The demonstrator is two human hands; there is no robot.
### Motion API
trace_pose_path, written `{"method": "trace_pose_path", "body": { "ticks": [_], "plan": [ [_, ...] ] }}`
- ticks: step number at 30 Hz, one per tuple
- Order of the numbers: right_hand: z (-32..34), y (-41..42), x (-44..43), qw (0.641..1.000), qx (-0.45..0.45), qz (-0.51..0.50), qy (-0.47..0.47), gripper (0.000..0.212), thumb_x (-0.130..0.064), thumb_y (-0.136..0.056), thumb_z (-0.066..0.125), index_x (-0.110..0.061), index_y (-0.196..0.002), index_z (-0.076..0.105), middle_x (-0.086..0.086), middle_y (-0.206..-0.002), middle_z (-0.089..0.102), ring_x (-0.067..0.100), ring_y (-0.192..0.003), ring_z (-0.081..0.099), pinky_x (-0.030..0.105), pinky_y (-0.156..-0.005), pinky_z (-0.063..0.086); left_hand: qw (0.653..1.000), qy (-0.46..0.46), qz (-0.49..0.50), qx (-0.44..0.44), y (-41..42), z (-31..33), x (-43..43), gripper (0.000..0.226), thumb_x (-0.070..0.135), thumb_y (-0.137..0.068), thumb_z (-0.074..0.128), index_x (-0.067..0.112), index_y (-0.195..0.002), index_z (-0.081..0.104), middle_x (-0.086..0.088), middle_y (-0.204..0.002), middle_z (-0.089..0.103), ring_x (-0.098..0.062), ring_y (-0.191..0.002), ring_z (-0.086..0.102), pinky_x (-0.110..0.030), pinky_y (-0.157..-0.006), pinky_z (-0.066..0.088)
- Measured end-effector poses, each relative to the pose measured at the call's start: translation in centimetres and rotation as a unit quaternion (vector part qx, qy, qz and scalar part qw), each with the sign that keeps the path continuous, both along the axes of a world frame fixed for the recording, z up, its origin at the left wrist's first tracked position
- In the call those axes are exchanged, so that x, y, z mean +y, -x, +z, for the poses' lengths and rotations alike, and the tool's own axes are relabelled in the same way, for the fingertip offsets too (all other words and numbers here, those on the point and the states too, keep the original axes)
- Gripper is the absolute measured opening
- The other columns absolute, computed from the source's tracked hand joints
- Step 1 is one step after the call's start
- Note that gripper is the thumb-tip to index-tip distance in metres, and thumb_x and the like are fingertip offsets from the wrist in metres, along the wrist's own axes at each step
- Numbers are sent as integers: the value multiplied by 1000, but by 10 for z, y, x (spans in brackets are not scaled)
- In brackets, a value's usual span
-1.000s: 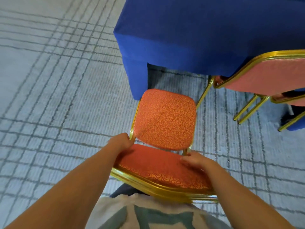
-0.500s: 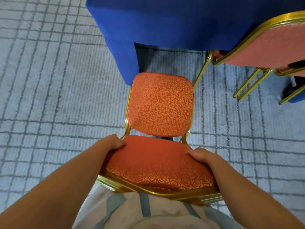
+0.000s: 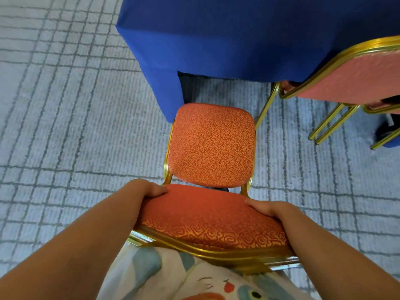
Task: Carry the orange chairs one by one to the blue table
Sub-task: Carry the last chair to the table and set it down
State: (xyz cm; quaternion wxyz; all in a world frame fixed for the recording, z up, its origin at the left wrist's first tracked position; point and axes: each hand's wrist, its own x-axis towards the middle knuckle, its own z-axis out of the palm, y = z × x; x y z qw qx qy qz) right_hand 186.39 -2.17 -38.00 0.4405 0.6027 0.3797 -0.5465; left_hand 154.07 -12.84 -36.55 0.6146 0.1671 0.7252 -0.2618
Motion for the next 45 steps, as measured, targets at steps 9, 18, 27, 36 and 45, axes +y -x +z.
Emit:
{"method": "trace_pose_path", "body": {
  "ticks": [9,18,27,36,45],
  "plan": [
    [18,8,60,1000,11,-1,-29,67,-65,-97,30,-13,-128,58,10,-106,63,23,-92,63,34,-93,45,1000,-13,-1,-20,12,14,54,74,63,-97,28,6,-140,47,-14,-139,53,-29,-124,54,-39,-105,39],
    [31,45,162,996,37,-26,-83,62,-57,-101,29,-10,-130,57,7,-90,60,20,-80,59,31,-86,42,997,-53,54,-10,48,17,160,75,63,-95,34,2,-136,49,-14,-136,54,-30,-123,54,-40,-99,40],
    [31,80,302,990,51,-15,-132,62,-56,-102,29,-9,-131,57,9,-92,62,21,-79,61,32,-86,44,991,-124,36,38,75,8,284,77,65,-93,38,8,-144,41,-12,-146,45,-31,-131,47,-43,-108,35],
    [8,108,378,987,38,4,-155,62,-58,-99,35,-10,-131,59,14,-111,65,24,-85,64,32,-80,49,986,-160,-12,55,102,-7,360,74,61,-95,40,10,-149,32,-9,-152,36,-30,-135,41,-39,-104,34],
    [56,129,428,978,23,96,-183,43,-50,-101,41,-14,-119,56,4,-125,57,28,-118,58,31,-92,42,967,-226,-106,56,114,27,425,61,60,-95,38,21,-141,49,-2,-149,43,-27,-132,44,-38,-110,33]
  ]
}}
